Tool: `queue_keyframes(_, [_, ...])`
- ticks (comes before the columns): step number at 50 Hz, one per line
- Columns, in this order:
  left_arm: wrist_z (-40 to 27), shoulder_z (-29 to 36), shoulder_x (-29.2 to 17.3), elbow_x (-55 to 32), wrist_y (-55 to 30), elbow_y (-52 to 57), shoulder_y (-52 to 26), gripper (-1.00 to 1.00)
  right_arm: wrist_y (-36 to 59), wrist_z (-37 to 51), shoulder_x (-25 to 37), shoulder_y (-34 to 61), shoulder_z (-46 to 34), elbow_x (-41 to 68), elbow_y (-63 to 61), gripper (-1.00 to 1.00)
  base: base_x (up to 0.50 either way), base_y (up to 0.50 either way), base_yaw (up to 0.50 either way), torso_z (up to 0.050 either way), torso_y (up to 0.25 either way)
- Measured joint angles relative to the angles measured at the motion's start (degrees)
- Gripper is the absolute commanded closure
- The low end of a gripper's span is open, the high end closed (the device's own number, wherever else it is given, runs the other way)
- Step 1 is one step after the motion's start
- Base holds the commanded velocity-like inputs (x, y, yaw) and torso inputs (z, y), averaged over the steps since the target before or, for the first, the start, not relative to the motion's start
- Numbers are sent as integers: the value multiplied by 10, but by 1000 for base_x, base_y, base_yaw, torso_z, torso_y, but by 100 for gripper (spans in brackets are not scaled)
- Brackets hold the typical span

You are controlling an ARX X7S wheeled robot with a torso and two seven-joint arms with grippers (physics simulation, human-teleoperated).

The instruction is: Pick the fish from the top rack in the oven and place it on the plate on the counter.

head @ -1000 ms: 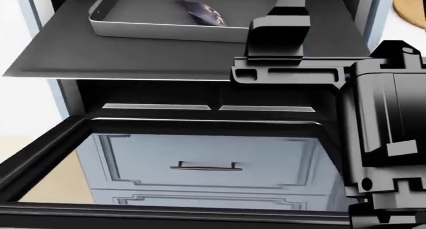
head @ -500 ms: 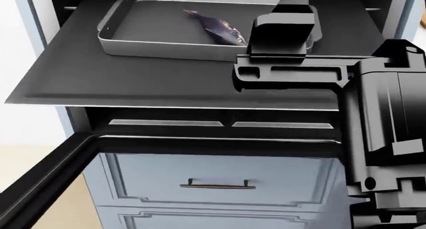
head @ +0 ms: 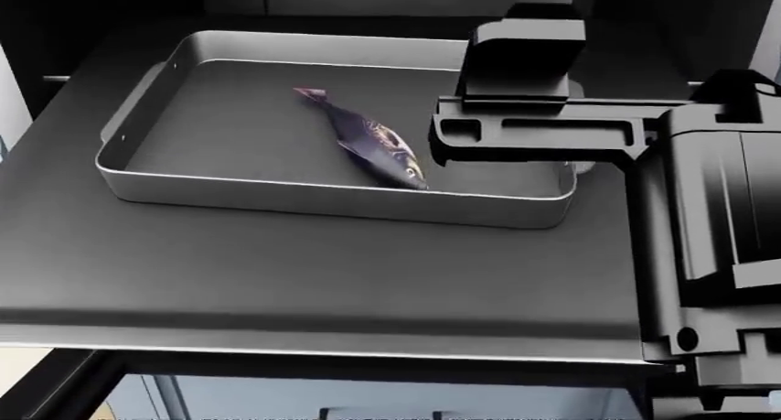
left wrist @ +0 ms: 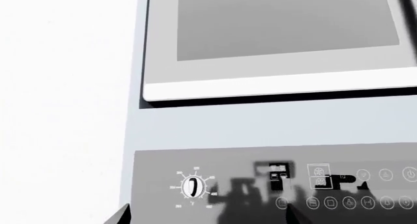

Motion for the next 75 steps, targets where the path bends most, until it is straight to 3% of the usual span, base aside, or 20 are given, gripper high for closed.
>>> queue_keyframes(75, [-56, 3, -28, -66, 18, -6, -9, -100, -52, 7, 27, -7, -37, 15, 6, -100, 38, -14, 0, 0, 0])
